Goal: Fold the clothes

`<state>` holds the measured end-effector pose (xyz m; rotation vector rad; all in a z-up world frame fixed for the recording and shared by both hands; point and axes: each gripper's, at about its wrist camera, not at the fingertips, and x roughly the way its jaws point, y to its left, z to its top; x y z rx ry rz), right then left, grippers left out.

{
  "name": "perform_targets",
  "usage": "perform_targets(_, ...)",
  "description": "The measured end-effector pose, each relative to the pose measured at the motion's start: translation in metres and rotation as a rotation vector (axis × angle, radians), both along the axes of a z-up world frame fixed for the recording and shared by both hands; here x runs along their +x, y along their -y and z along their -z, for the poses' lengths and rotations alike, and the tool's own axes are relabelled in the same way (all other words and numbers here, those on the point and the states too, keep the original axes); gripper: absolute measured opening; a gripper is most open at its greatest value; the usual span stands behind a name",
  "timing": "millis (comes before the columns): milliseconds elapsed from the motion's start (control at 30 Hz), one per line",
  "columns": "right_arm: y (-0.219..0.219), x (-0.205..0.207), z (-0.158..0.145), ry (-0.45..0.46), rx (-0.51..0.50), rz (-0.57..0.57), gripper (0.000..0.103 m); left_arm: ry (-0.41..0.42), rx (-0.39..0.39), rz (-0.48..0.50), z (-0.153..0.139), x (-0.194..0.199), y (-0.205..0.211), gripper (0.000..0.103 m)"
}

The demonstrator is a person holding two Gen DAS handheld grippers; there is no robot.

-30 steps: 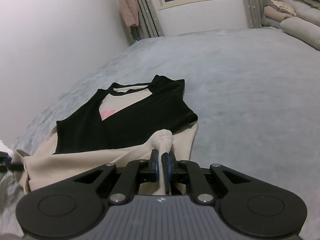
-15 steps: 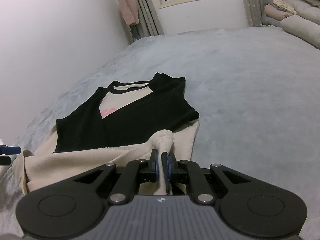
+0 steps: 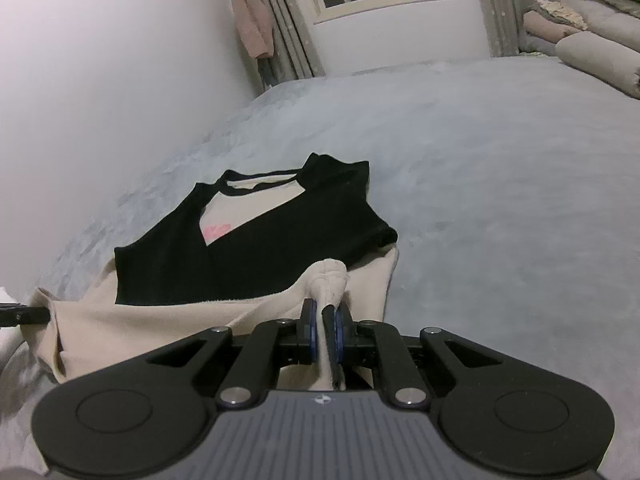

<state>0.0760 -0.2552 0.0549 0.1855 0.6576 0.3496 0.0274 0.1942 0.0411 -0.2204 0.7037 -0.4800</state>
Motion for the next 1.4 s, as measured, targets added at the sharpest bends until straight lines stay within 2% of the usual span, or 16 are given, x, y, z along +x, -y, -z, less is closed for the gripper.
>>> perform_targets(233, 0.010, -0.003, -0.011, 0.049, 0.075, 0.072, 0.008, 0.071, -0.146, -0.120, -0.018, 0.011, -0.023, 0.007)
perform_targets(367, 0.011, 0.005, -0.014, 0.063, 0.086, 0.096, 0.007, 0.058, -0.186, -0.141, -0.024, 0.043, -0.023, 0.007)
perform_targets(467, 0.012, 0.015, -0.015, 0.069, 0.066, 0.123, 0.007, 0.045, -0.154, -0.157, -0.025, 0.071, -0.015, 0.007)
perform_targets(633, 0.015, 0.032, -0.023, 0.125, 0.064, 0.169, 0.007, 0.137, -0.132, -0.224, -0.039, 0.111, -0.019, 0.007)
perform_targets(733, 0.015, 0.047, -0.022, 0.132, 0.043, 0.195, 0.007, 0.133, -0.065, -0.265, -0.029, 0.137, -0.016, 0.007)
perform_targets(767, 0.013, 0.054, -0.016, 0.112, 0.022, 0.195, 0.007, 0.097, -0.026, -0.277, -0.017, 0.148, -0.013, 0.007)
perform_targets(867, 0.007, 0.074, 0.005, 0.044, -0.042, 0.180, 0.007, -0.019, -0.015, -0.301, 0.022, 0.163, -0.014, 0.007)
perform_targets(967, 0.008, 0.076, 0.005, 0.044, -0.037, 0.172, 0.008, -0.062, -0.080, -0.322, 0.034, 0.167, -0.026, 0.007)
perform_targets(1033, 0.008, 0.077, 0.006, 0.043, -0.033, 0.167, 0.008, -0.051, -0.150, -0.326, 0.030, 0.164, -0.032, 0.014)
perform_targets(1067, 0.009, 0.078, 0.006, 0.043, -0.031, 0.164, 0.008, -0.046, -0.182, -0.324, 0.028, 0.161, -0.034, 0.031)
perform_targets(1100, 0.009, 0.079, 0.006, 0.043, -0.029, 0.162, 0.008, -0.041, -0.215, -0.323, 0.026, 0.159, -0.036, 0.060)
perform_targets(1167, 0.009, 0.080, 0.007, 0.042, -0.025, 0.157, 0.008, -0.012, -0.217, -0.312, 0.021, 0.153, -0.034, 0.082)
perform_targets(1200, 0.010, 0.081, 0.007, 0.042, -0.023, 0.154, 0.008, 0.002, -0.207, -0.291, 0.017, 0.152, -0.029, 0.082)
perform_targets(1333, 0.011, 0.082, 0.005, 0.046, -0.014, 0.142, 0.008, -0.020, -0.083, -0.230, 0.020, 0.158, -0.003, 0.078)
perform_targets(1367, 0.012, 0.082, 0.004, 0.050, -0.010, 0.137, 0.008, -0.032, -0.045, -0.211, 0.023, 0.160, 0.003, 0.057)
perform_targets(1400, 0.012, 0.082, 0.002, 0.053, -0.007, 0.133, 0.008, -0.042, -0.026, -0.205, 0.026, 0.161, 0.005, 0.024)
